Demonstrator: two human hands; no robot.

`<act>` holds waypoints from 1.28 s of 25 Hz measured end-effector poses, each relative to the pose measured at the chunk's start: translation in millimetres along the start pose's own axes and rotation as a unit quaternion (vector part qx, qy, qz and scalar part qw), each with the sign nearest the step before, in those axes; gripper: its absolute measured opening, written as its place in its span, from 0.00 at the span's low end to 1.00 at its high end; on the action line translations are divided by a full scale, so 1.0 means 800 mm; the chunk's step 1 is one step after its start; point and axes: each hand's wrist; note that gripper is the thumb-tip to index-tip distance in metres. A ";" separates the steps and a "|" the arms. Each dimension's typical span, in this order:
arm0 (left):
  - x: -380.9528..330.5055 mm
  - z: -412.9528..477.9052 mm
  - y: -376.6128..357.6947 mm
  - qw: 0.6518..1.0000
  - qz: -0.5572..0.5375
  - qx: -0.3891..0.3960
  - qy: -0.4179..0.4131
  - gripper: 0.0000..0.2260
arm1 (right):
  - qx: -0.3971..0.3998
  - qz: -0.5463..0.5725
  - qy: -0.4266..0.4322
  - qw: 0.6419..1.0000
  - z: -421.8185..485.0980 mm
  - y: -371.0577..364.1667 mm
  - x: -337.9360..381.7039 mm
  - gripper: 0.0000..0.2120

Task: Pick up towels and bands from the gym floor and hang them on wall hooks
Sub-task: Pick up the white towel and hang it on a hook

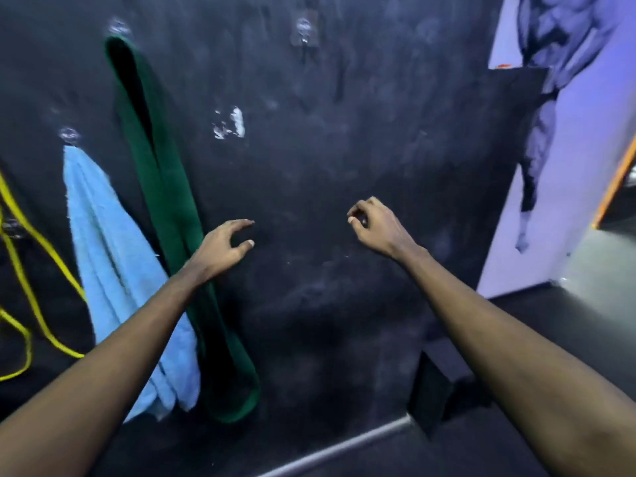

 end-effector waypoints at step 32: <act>-0.904 0.061 -0.786 0.740 -0.226 0.502 -0.386 0.30 | -0.146 -0.186 -0.704 0.669 -0.613 0.554 -0.565 0.32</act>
Point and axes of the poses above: each hand's wrist, its own z-axis towards the middle knuckle, its own y-axis out of the back of the hand, x = y × z, and after that the axes turned 4 degrees about -x, right-handed
